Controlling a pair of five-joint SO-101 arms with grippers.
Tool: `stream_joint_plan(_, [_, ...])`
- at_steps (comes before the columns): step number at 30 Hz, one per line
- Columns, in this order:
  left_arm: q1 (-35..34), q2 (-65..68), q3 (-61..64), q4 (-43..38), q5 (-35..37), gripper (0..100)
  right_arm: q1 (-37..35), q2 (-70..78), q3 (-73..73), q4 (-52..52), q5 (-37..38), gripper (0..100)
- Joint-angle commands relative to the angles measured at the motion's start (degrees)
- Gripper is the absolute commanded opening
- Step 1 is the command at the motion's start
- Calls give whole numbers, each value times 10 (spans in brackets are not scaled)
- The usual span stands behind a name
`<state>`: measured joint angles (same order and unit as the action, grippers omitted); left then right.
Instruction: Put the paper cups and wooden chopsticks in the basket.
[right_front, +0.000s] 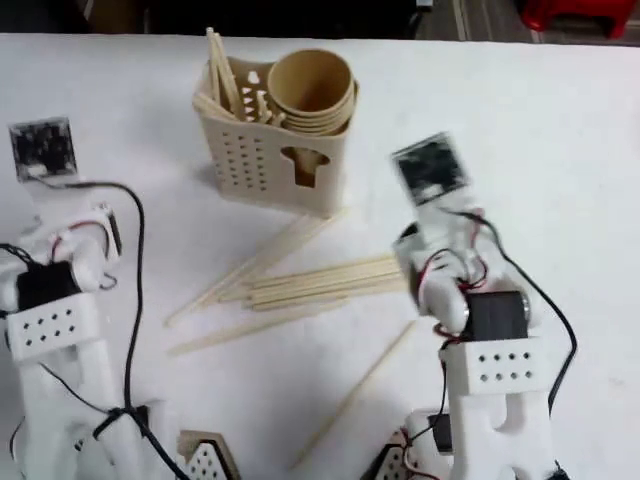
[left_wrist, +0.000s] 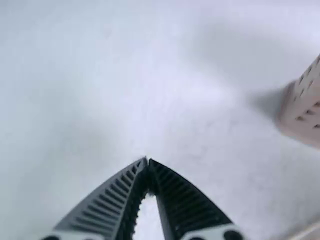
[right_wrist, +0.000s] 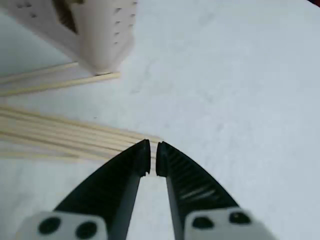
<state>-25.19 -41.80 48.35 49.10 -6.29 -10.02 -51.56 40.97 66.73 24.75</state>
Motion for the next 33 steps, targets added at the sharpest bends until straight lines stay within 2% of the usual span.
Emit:
stream_joint_plan(1, [-14,-15,73,-67,5,23,-79,-7,-60,71,39,29])
stream_joint_plan(7, [-14,-15,149,-135,5,23,-225,43,-85,145,93,26])
stream_joint_plan(14, [-44,-14,162,-138,4,24,-342,223,-102,128,127,32])
stream_joint_plan(17, [-48,-14,162,-138,4,24,-356,291,-120,103,129,60])
stream_joint_plan(24, [-48,-14,162,-138,4,24,-359,400,-121,13,129,246])
stream_joint_plan(33, [-48,-13,162,-138,4,24,-356,503,-121,-87,143,255])
